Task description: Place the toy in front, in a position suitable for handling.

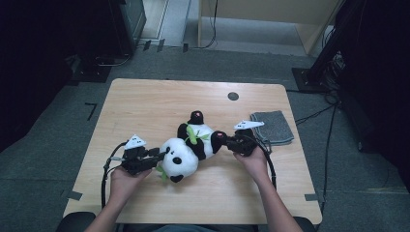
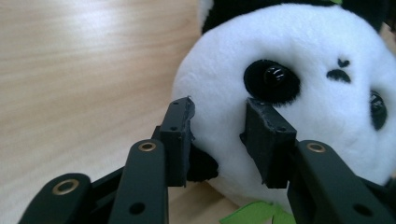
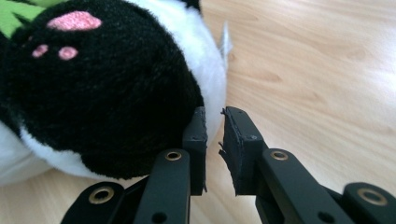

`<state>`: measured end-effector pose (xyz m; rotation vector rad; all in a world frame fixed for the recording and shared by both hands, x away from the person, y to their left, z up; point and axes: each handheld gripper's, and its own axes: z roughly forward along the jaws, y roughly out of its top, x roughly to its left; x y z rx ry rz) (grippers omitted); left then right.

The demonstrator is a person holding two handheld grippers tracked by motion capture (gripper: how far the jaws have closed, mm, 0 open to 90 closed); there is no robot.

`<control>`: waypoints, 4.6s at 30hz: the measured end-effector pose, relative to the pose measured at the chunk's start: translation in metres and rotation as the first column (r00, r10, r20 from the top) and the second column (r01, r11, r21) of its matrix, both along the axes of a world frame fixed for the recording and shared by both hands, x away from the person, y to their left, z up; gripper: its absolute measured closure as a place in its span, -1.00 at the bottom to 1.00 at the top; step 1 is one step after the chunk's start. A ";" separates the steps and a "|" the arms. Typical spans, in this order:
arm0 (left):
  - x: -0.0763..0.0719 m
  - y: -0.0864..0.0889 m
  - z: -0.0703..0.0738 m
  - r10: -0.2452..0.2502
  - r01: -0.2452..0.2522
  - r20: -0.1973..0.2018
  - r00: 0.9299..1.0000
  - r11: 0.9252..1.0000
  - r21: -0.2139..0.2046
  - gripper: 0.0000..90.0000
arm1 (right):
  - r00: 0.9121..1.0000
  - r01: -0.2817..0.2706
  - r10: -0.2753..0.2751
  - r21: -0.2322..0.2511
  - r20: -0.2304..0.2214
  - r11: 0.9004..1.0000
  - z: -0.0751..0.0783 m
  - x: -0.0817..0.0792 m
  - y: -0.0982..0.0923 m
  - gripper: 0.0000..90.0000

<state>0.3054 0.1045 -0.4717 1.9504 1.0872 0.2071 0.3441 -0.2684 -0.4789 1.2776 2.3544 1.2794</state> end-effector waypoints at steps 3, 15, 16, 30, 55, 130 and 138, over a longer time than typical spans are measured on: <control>0.013 -0.001 -0.001 0.007 -0.007 0.015 1.000 1.000 -0.006 0.31 | 1.000 -0.001 0.001 -0.008 -0.009 1.000 -0.001 -0.009 -0.005 0.78; 0.073 -0.006 0.003 0.027 -0.027 0.024 0.999 1.000 0.012 0.12 | 0.998 -0.056 0.054 -0.045 -0.027 0.997 -0.004 -0.042 -0.001 0.61; 0.078 -0.007 0.004 0.019 -0.020 0.027 0.999 1.000 0.020 0.11 | 0.998 -0.057 0.056 -0.046 -0.025 0.997 -0.004 -0.044 0.001 0.59; 0.082 0.010 0.015 0.012 -0.012 0.010 1.000 1.000 0.002 -0.16 | 0.999 -0.033 0.035 -0.053 0.030 0.998 -0.004 -0.043 -0.009 0.11; 0.026 0.002 0.024 -0.144 0.145 0.022 0.989 0.989 -0.029 -0.28 | 0.955 0.296 -0.294 -0.072 0.038 0.952 0.005 -0.007 -0.079 -0.29; 0.036 -0.012 -0.016 -0.203 0.203 -0.004 0.979 0.979 -0.012 -0.20 | 0.857 0.504 -0.509 -0.077 -0.074 0.860 -0.021 0.038 -0.131 0.67; 0.035 -0.012 -0.015 -0.196 0.196 -0.009 0.981 0.981 -0.009 -0.21 | 0.907 0.416 -0.417 -0.031 -0.050 0.909 0.005 0.027 -0.117 0.69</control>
